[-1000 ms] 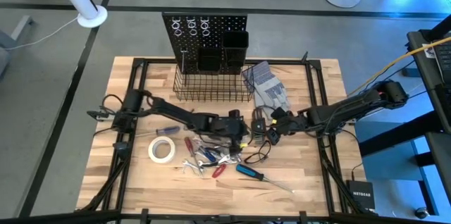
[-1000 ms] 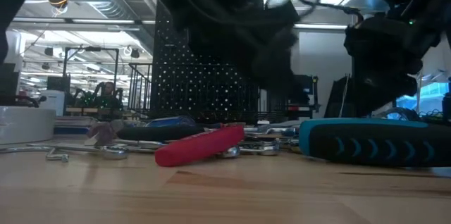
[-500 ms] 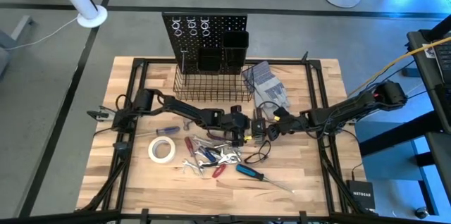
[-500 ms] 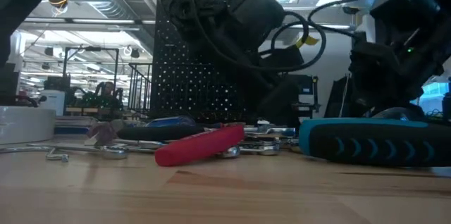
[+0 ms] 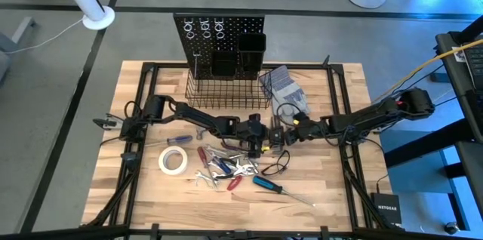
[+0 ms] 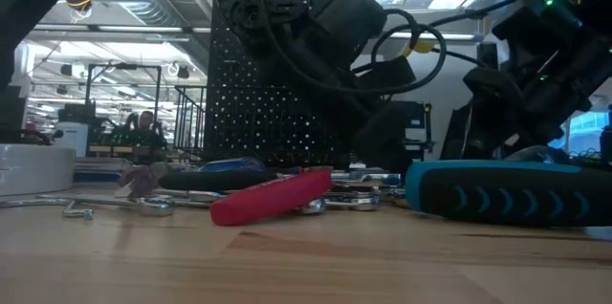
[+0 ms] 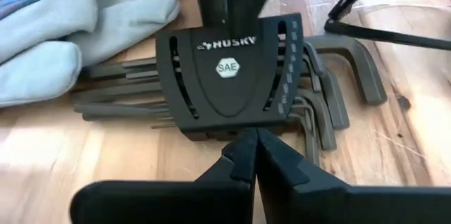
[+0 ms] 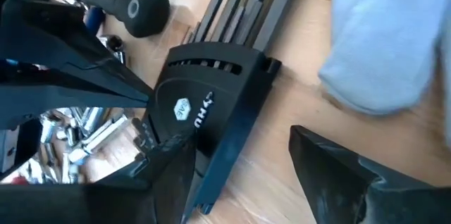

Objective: Hang tools onto peg board
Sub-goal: Put the allen keys into the wire basket on the peg board

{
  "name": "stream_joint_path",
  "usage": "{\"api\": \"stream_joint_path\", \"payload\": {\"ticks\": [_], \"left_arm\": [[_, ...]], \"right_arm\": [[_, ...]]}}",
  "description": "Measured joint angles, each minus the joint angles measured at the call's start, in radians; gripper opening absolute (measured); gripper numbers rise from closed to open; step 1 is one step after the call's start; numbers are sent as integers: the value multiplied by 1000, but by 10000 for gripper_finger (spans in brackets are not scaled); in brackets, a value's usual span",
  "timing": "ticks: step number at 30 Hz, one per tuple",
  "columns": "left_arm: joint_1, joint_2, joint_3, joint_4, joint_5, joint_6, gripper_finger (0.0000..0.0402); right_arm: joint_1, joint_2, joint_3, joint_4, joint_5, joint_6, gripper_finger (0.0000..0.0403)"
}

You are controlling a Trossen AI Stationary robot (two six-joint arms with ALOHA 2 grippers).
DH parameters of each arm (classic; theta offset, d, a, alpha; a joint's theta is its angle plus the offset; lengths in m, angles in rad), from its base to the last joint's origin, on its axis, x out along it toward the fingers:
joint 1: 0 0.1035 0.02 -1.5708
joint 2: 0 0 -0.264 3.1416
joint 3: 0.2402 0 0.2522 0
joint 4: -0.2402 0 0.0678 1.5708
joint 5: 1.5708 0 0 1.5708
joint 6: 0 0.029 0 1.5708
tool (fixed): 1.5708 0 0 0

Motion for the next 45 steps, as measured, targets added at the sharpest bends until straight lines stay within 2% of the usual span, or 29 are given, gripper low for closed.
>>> {"api": "stream_joint_path", "payload": {"ticks": [5,9,39,45], "left_arm": [[1,40,2,31,7,1,1],[6,90,3,60,40,2,2],[13,101,0,113,55,34,1],[12,102,0,116,55,36,1]], "right_arm": [[0,86,0,113,-11,6,237],[0,116,0,132,-8,7,237],[-1,121,-12,326,-52,-116,236],[-1,114,-12,324,-65,-138,206]]}}
